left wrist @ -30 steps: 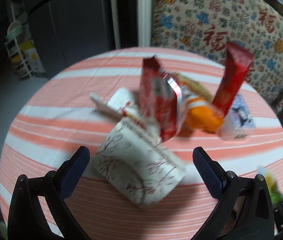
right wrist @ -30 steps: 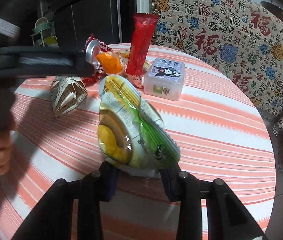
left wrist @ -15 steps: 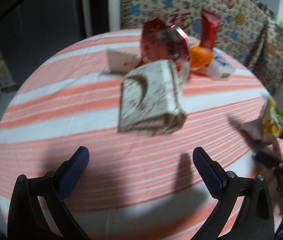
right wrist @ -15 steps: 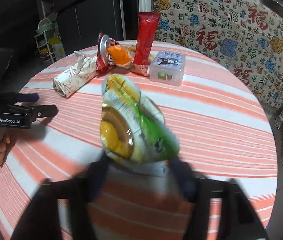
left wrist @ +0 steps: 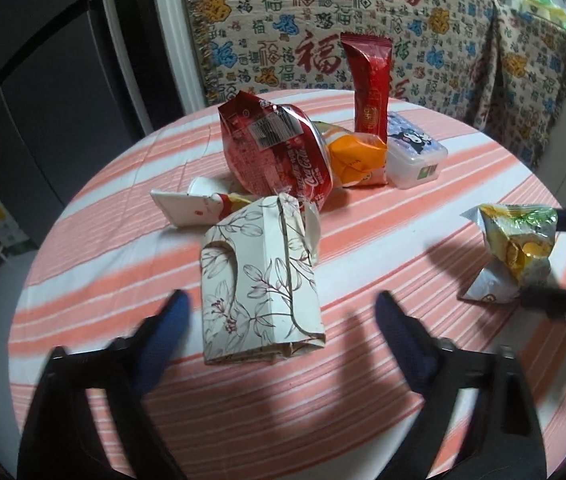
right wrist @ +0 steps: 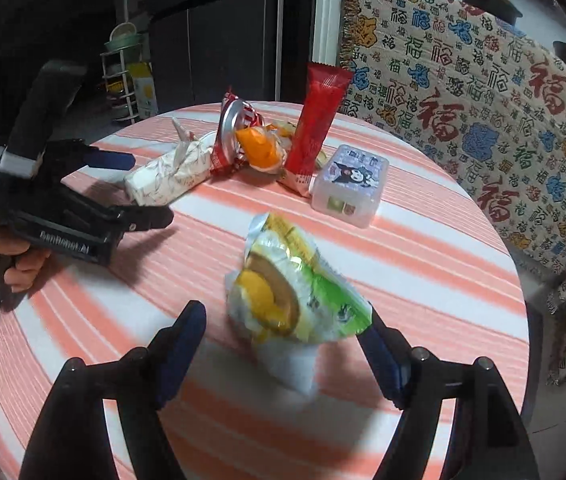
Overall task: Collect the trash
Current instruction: 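Grasp the floral paper tissue box with the left tool while the right tool holds the wrapper, then carry the tissue box and wrapper over the blue basket with both tools, then open both tools to drop the tissue box and wrapper into the basket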
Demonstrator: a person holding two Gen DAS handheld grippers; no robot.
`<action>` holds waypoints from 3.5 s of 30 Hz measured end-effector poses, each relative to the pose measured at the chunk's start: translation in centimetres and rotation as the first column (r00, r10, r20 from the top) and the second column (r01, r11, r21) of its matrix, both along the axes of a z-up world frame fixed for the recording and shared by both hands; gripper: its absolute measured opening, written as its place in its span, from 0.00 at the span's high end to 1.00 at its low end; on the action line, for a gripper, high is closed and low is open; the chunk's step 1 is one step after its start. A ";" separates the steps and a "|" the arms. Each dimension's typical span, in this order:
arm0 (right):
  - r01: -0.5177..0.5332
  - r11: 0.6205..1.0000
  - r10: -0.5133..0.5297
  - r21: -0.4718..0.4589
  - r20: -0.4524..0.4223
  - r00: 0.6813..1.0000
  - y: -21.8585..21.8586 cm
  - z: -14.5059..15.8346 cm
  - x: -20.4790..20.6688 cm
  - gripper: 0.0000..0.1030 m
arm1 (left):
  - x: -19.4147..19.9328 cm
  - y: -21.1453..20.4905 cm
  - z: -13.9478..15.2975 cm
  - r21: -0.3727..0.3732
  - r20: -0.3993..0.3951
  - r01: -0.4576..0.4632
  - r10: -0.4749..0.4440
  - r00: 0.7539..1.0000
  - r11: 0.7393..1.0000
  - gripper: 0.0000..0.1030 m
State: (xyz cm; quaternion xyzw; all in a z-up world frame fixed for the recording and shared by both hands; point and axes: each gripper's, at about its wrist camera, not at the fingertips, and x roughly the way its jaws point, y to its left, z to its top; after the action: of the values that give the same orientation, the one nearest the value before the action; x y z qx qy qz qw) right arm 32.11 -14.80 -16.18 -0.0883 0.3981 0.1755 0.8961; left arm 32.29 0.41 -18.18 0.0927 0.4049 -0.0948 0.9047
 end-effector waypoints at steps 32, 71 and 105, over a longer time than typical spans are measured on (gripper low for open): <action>0.259 0.943 -0.255 0.207 -0.047 0.966 -9.7 3.8 -8.8 0.69 | -9.9 -8.3 4.9 -0.236 0.042 0.178 -0.173 0.984 0.955 0.71; 0.457 0.858 -0.462 0.236 -0.037 0.886 -20.9 4.5 -14.6 0.70 | -11.5 -21.8 6.5 -0.276 0.030 0.372 -0.379 0.925 0.886 0.60; 0.773 0.624 -0.750 0.113 -0.193 0.633 -42.9 -6.9 -19.4 0.67 | -6.4 -48.0 -1.8 -0.437 -0.157 0.501 -0.611 0.776 0.747 0.58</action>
State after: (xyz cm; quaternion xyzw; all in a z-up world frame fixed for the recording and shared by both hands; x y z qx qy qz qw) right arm 12.74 -57.69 -23.08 0.1838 0.4356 -0.1793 0.8628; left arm 25.94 -47.55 -20.00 0.0227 0.4605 -0.4500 0.7648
